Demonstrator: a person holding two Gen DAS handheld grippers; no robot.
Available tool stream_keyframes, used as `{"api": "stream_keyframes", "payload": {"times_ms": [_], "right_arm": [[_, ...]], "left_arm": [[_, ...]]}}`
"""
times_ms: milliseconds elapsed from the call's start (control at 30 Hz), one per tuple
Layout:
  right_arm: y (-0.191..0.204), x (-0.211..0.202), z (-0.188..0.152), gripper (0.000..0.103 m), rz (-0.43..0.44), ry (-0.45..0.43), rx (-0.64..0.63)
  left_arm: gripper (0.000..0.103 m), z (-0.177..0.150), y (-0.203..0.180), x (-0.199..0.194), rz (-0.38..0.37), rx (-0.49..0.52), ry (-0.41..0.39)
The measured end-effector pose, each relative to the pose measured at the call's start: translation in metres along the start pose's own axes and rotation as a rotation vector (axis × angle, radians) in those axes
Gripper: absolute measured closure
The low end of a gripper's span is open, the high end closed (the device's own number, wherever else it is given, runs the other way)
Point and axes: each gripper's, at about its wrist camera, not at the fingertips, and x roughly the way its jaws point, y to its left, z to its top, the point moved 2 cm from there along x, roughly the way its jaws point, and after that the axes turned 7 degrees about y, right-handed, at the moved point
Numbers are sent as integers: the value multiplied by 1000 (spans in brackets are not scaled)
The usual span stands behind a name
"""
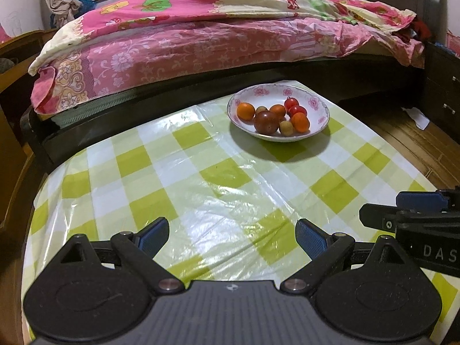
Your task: Organize fruits
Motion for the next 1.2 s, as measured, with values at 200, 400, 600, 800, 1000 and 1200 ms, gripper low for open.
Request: {"api": "stream_keyframes", "payload": {"times_ms": [200, 400, 600, 800, 1000, 1200], "right_arm": [[2, -6, -15, 56, 5, 19, 1], [6, -6, -28, 56, 1, 52, -5], [8, -8, -37, 56, 3, 67, -7], [9, -9, -42, 56, 0, 74, -4], [10, -10, -46, 56, 1, 83, -7], [12, -10, -48, 55, 4, 84, -12]], "left_arm": [[1, -13, -2, -6, 6, 8, 14], [1, -26, -5, -7, 29, 19, 44], [1, -34, -7, -10, 43, 27, 46], [1, -37, -8, -12, 52, 35, 49], [1, -40, -8, -13, 57, 30, 49], [1, -41, -7, -15, 63, 27, 45]]}}
